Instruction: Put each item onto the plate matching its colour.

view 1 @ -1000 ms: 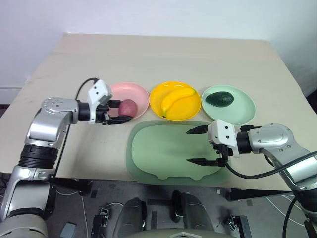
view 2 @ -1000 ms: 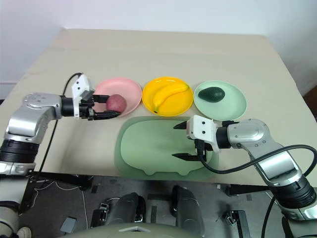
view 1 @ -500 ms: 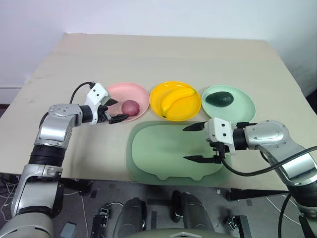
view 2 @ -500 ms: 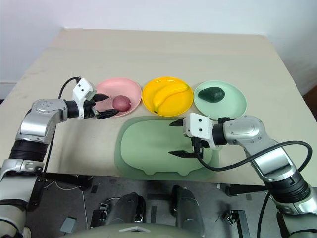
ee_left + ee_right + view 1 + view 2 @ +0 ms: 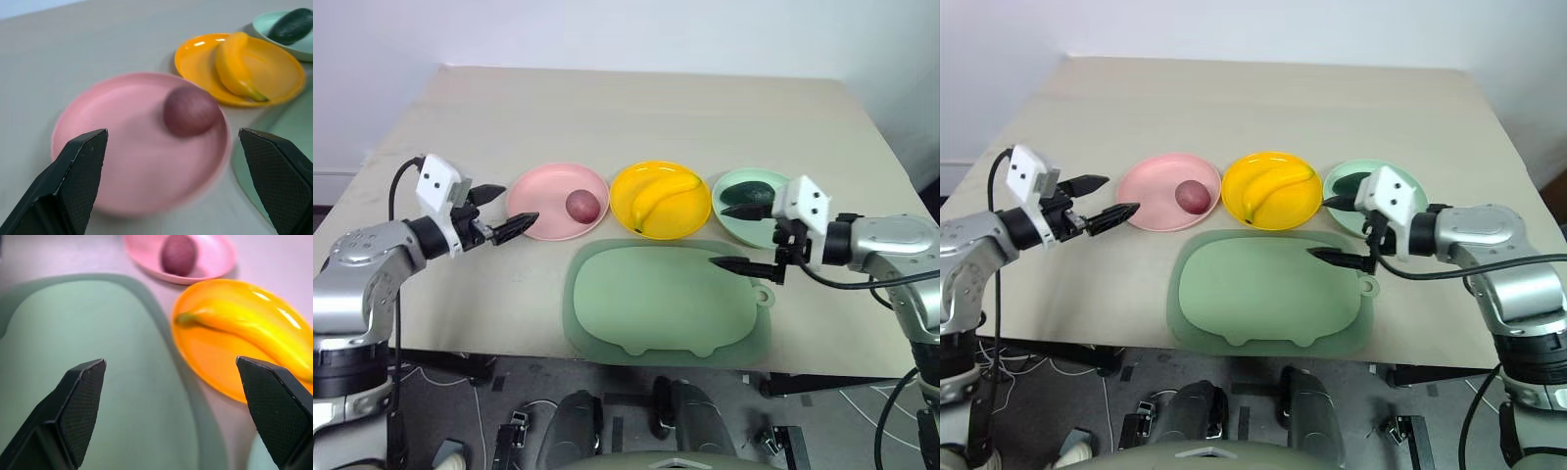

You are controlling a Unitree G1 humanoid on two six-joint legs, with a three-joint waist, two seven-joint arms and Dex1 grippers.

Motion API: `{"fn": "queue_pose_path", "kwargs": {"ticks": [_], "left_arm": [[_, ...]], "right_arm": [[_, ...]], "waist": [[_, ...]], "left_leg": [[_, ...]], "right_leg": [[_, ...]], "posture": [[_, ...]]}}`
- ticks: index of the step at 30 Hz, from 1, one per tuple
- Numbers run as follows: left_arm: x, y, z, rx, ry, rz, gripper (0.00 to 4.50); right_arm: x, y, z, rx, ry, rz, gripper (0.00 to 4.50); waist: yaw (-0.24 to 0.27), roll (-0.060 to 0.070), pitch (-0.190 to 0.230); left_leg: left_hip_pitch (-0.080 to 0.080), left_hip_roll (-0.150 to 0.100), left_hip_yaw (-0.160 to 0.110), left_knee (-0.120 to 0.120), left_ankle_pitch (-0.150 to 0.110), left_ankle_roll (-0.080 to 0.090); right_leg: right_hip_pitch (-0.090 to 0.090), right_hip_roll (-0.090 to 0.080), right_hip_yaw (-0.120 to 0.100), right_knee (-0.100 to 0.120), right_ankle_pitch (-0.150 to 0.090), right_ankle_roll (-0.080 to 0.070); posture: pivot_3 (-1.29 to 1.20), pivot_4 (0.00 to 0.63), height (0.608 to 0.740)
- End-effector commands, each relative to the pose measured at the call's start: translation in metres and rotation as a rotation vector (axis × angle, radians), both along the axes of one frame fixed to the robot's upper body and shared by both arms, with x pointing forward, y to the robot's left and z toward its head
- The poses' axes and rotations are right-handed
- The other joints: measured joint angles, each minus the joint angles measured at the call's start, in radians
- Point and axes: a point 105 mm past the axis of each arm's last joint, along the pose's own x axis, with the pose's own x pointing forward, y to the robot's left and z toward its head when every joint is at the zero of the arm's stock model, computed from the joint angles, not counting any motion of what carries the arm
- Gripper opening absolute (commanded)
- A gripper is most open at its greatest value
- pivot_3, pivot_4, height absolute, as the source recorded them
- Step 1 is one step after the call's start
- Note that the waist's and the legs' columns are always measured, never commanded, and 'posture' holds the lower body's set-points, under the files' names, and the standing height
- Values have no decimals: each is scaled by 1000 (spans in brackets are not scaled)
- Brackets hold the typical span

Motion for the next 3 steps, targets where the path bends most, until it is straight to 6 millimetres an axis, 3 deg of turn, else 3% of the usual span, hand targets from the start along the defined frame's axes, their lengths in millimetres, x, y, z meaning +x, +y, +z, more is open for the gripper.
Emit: {"fn": "queue_pose_path", "kwargs": {"ticks": [1,3], "left_arm": [[-17,-8,7,4,-16,-21,4491],[-19,-12,3,-9,-3,-24,4491]], "right_arm": [[-1,-29,13,48,-12,-106,4500],[-1,-39,9,28,-7,-144,4500]], "waist": [[4,0,0],[5,0,0]], "left_leg": [[1,0,0,0,0,0],[1,-1,0,0,0,1]], "right_leg": [[1,0,0,0,0,0],[2,-1,1,0,0,0]], "posture": [[0,150,740],[0,150,740]]}}
